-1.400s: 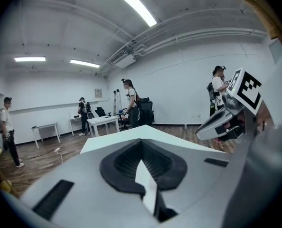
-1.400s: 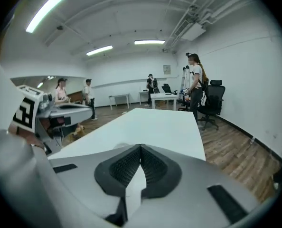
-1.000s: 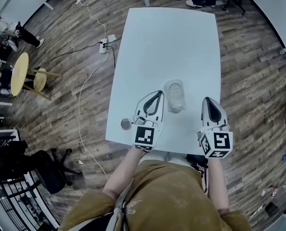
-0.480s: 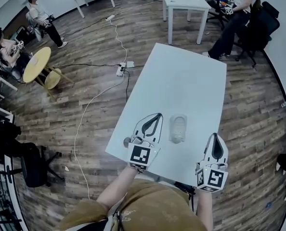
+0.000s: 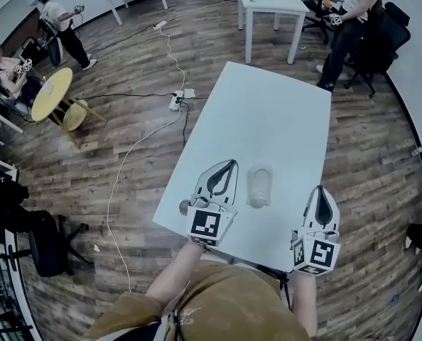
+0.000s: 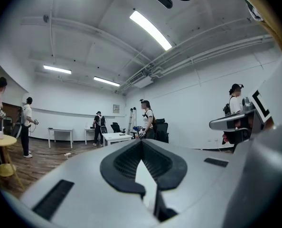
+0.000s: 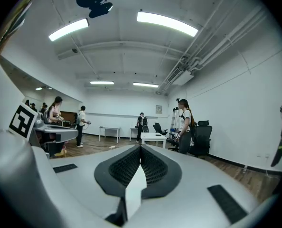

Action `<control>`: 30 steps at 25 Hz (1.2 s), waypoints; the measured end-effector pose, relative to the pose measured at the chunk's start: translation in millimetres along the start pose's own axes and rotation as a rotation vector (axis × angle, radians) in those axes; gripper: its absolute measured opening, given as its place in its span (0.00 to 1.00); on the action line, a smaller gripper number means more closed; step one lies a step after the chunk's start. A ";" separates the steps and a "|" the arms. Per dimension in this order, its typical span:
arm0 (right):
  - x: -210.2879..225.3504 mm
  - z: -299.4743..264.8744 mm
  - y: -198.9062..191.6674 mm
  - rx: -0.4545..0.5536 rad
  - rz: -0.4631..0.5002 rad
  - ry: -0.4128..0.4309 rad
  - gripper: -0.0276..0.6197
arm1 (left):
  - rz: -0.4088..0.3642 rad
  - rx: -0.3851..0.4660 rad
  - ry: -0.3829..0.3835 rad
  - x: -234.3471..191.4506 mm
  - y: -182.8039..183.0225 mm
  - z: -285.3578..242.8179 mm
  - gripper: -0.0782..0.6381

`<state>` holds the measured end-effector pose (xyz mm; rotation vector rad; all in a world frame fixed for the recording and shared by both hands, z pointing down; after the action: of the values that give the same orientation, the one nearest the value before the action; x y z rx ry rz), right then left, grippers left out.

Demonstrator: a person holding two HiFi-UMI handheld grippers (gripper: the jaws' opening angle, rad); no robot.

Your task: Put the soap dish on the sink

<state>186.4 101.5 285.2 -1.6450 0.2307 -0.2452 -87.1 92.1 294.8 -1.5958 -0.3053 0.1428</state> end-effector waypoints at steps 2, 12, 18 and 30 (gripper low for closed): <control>3.2 -4.4 -1.3 -0.011 0.018 -0.011 0.05 | 0.011 0.007 -0.002 3.2 -2.0 -0.9 0.12; 13.9 -11.9 -4.4 -0.040 0.039 -0.048 0.05 | 0.013 -0.012 0.013 -3.8 -7.1 -4.1 0.12; 14.9 -15.0 -7.4 -0.051 0.046 -0.062 0.05 | 0.012 -0.012 0.029 -12.7 -9.1 -6.9 0.12; 17.4 -14.5 -10.2 -0.060 0.036 -0.047 0.05 | -0.014 -0.023 -0.012 -3.8 -8.7 -10.4 0.12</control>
<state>198.8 83.5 296.9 -1.7027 0.2342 -0.1732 -88.8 81.2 303.6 -1.6156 -0.3281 0.1383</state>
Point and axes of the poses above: the fingertips, and each gripper's own axes: z backward along the fingers, x to its right, y out of its top, the point moved 10 cm from there along z, backward along the fingers, and after that the axes turned 3 degrees about -z, right-handed, at the moved point
